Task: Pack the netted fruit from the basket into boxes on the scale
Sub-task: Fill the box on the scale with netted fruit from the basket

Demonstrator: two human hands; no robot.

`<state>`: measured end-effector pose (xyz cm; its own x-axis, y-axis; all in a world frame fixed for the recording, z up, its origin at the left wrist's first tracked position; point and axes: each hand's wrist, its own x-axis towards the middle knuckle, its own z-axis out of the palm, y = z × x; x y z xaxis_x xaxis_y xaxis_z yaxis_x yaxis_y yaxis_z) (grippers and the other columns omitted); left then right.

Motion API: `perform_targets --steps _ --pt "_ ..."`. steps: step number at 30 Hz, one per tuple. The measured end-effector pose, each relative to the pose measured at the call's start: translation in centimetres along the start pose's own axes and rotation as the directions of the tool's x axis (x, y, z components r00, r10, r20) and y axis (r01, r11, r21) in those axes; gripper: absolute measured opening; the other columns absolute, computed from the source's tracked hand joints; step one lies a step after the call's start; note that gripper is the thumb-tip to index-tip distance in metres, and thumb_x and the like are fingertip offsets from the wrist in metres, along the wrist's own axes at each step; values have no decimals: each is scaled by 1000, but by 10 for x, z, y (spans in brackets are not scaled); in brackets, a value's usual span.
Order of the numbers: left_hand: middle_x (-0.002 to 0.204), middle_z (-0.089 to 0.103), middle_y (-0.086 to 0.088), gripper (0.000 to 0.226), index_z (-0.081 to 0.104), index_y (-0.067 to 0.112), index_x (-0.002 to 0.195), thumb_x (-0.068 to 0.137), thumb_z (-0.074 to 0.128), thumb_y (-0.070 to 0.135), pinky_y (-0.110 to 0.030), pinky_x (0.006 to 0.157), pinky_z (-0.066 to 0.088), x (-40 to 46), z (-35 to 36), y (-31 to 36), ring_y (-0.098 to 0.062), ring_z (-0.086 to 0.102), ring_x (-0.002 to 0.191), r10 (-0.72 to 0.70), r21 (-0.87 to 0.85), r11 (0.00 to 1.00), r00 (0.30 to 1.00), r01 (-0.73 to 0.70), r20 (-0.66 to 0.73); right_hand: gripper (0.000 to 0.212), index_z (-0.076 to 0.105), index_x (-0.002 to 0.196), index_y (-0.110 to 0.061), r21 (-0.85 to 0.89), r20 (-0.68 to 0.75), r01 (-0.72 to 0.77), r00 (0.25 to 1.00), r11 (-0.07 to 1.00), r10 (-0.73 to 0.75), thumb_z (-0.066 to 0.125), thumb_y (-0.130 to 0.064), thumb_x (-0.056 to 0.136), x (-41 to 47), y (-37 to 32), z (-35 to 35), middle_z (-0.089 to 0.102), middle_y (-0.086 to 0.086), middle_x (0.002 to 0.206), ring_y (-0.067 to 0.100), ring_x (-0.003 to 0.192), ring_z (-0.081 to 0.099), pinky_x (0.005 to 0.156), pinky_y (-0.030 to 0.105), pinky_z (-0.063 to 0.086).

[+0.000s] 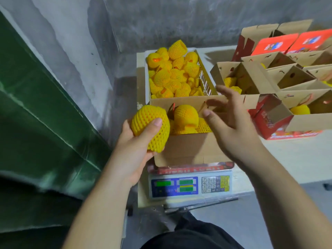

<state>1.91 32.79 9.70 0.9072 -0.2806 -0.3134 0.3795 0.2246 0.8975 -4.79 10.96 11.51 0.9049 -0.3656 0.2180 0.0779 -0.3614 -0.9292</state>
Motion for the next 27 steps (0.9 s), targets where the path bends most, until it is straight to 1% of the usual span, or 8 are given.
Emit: perform_targets --steps 3,6,10,14,18,21,24,27 --pt "126 70 5 103 51 45 134 44 99 58 -45 82 64 -11 2 -4 -23 73 114 66 146 987 996 -73 55 69 40 152 -33 149 226 -83 973 985 48 71 -41 91 -26 -16 23 61 -4 136 9 126 61 103 42 56" --pt "129 63 3 83 51 54 126 53 88 43 -38 77 65 -24 4 -2 -26 69 116 186 345 907 964 -243 191 67 45 149 -32 215 391 -180 916 960 85 77 -38 90 -38 -29 37 66 -12 126 13 119 67 98 43 59" --pt "139 62 5 73 54 51 134 71 88 35 -40 91 62 -39 -2 1 -22 65 127 252 308 877 898 -370 362 50 57 139 -19 407 316 -214 945 888 83 74 -27 93 -46 -37 40 70 9 123 31 114 70 93 53 61" --pt "139 63 7 70 53 41 141 79 86 43 -39 99 59 -49 -10 -1 -15 63 129 305 307 859 891 -410 336 43 58 141 -15 527 336 -278 936 803 103 65 -23 99 -56 -40 43 68 17 129 35 118 69 93 50 59" --pt "137 65 8 73 51 37 144 80 84 47 -44 104 56 -54 -10 -8 -16 63 128 293 341 851 900 -399 323 28 67 129 -9 596 324 -353 928 722 186 59 -18 104 -64 -43 50 71 24 121 39 112 71 87 48 62" --pt "138 64 6 74 50 35 146 81 83 42 -46 104 56 -57 -6 -14 -19 63 128 308 357 842 904 -403 296 36 58 138 -7 660 290 -398 917 637 272 60 -15 103 -66 -43 57 68 25 125 42 114 69 92 51 61" --pt "140 63 5 73 49 34 149 84 80 27 -47 100 59 -56 -2 -19 -19 63 127 358 367 829 904 -422 232 62 37 153 -23 736 329 -436 899 517 290 67 -14 99 -68 -37 62 66 16 133 32 110 73 82 42 63" --pt "143 60 13 73 49 44 147 83 83 39 -47 100 58 -56 -3 -19 -17 64 127 349 369 829 904 -421 248 60 43 149 -10 716 320 -400 916 572 241 72 -15 97 -57 -25 56 68 19 130 34 113 72 85 45 61"
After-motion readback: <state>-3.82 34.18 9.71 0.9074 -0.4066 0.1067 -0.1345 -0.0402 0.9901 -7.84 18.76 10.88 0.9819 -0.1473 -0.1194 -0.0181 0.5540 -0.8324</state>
